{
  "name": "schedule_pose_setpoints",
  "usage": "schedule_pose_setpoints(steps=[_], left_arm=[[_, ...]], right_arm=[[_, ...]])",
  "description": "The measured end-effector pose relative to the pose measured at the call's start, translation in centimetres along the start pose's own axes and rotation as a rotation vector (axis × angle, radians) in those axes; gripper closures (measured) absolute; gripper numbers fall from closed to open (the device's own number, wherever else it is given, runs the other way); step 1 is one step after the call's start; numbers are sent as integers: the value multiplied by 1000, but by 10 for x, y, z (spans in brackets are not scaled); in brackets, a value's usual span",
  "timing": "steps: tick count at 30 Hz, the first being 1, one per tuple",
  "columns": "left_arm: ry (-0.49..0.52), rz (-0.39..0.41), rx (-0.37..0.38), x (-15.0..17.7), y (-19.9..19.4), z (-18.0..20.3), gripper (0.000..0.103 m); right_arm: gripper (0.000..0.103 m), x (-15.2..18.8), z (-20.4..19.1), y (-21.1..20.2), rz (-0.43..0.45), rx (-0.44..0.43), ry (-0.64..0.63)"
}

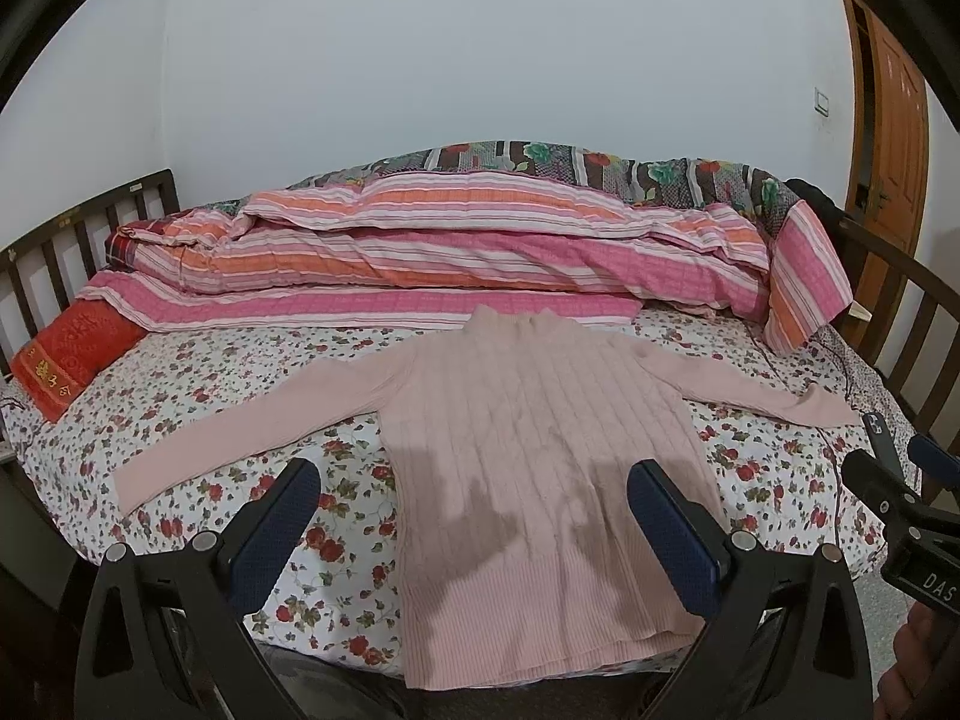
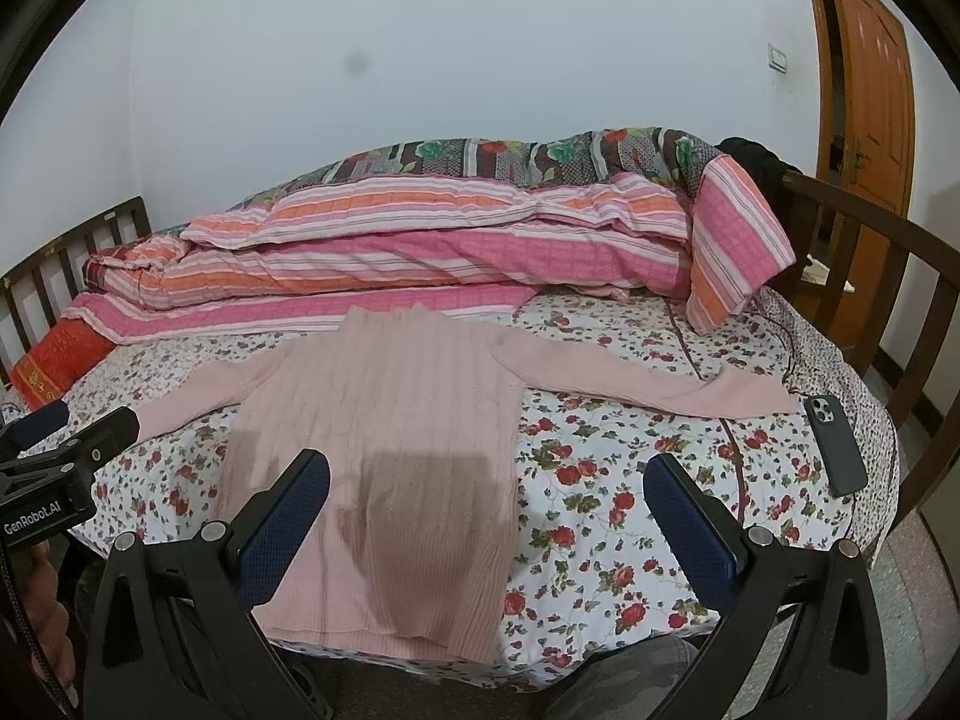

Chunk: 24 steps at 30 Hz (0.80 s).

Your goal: Fold small clothes

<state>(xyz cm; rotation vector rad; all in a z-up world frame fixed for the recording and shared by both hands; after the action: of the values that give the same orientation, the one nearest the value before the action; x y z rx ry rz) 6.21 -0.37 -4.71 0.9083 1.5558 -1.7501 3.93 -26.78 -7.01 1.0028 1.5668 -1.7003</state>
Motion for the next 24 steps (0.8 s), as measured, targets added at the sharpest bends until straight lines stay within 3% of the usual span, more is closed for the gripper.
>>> schedule_pose_setpoints(steps=[24], left_arm=[[-3,-1,4,-1,0,-1,0]], right_arm=[[1,-1,1,-3,2,-2,4]])
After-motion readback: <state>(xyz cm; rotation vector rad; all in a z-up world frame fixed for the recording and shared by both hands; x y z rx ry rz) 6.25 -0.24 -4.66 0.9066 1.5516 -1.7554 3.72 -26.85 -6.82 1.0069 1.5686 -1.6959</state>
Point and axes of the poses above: each gripper's, at about its wrist camera, not at the fingertips, and y roughly the way its jaws point, z to its right, x to its underside, the point moved 8 cm from there along y, roughly the way its jaws point, and after that the axes turned 6 degrees about x, right-handed, at the moved point
